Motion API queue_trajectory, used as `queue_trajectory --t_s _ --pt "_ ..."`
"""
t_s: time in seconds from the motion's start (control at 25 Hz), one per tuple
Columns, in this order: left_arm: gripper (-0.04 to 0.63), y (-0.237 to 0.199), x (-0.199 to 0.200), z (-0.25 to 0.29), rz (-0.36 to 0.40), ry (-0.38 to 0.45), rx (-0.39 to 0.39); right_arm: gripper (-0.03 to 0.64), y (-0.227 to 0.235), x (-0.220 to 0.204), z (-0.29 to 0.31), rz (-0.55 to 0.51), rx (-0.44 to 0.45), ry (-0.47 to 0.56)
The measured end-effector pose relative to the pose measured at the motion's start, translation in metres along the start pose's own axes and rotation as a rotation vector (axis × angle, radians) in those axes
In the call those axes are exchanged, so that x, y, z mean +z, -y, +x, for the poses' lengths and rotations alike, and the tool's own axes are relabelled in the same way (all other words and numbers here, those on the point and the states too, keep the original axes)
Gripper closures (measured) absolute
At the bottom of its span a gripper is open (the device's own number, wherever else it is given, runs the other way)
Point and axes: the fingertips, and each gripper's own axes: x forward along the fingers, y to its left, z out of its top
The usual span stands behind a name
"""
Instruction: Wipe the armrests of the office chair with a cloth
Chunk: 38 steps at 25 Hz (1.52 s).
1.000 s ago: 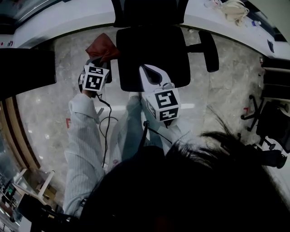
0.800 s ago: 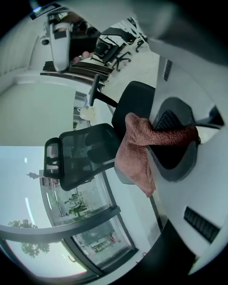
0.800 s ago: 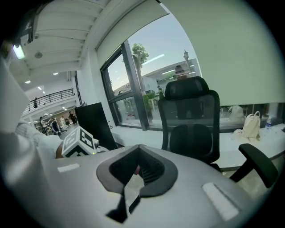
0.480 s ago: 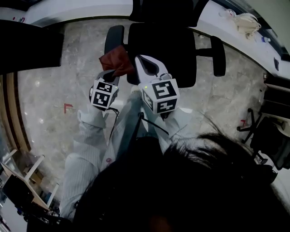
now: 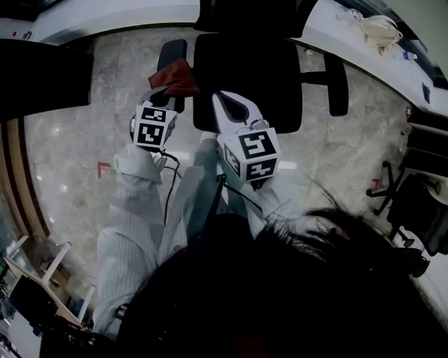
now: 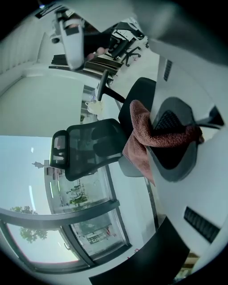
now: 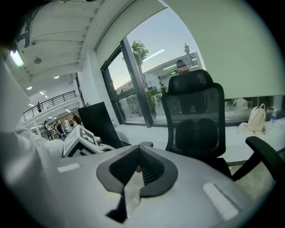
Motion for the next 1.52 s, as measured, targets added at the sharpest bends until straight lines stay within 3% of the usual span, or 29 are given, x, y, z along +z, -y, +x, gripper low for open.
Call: queue_trajectory --t_s 0.36,0.6,1.08,1.32,1.52 --pt "0.566 -0.043 0.06 0.074 0.012 -0.037 0.048 0.615 0.048 -0.02 -0.01 0.054 -0.108 -0.04" --pt "0.566 -0.04 0.067 0.085 0.043 -0.067 0.051 0.615 0.058 -0.023 -0.011 0.054 -0.112 -0.044" --pt "0.566 0.011 0.001 0.027 0.038 -0.118 0.008 0.615 0.049 -0.013 -0.009 0.014 -0.073 -0.026" --pt "0.566 0.047 -0.035 -0.022 0.132 -0.113 -0.001 0.615 0.027 -0.007 -0.014 -0.017 -0.023 -0.021" --pt "0.566 0.065 -0.061 -0.039 0.092 -0.125 -0.035 0.615 0.011 -0.008 -0.006 -0.035 0.014 -0.029"
